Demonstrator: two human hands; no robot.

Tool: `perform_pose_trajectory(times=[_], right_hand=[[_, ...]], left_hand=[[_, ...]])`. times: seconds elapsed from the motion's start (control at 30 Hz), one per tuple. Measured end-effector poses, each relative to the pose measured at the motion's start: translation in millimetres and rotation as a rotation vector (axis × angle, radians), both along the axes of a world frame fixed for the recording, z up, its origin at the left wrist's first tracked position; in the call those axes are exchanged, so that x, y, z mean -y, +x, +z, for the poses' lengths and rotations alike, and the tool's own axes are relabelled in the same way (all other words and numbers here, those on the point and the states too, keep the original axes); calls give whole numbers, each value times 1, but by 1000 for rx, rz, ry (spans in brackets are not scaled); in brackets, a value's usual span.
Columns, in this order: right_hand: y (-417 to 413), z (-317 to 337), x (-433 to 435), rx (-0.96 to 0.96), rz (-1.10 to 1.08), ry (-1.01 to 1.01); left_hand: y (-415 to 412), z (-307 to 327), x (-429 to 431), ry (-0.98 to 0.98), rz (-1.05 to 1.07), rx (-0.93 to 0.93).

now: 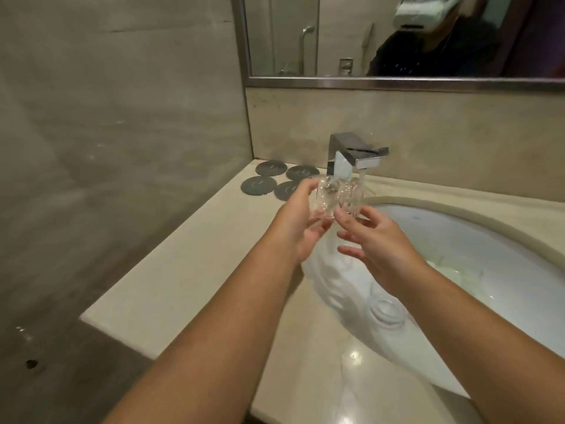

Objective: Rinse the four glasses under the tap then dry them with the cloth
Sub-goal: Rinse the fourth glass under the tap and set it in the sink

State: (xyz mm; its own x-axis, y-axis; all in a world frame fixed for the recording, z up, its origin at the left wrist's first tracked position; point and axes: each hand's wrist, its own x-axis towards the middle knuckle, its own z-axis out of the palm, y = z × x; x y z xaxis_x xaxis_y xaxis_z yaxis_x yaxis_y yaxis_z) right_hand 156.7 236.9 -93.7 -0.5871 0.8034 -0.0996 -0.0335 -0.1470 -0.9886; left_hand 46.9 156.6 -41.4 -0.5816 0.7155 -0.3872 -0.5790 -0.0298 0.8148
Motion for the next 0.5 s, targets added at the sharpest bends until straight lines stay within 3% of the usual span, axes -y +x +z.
perform_pose_trajectory(times=[0.2,0.37,0.5], right_hand=[[9,-9,-22,-163,-65,-16],[2,-15,-34,31,-240,171],[-11,-26,-47,229,-301,352]], left_hand=[[12,-20,-34,-16,-135,61],[-2,-47,-52,-223,-126,-364],[-4,-59,-50,-188,-68,-653]])
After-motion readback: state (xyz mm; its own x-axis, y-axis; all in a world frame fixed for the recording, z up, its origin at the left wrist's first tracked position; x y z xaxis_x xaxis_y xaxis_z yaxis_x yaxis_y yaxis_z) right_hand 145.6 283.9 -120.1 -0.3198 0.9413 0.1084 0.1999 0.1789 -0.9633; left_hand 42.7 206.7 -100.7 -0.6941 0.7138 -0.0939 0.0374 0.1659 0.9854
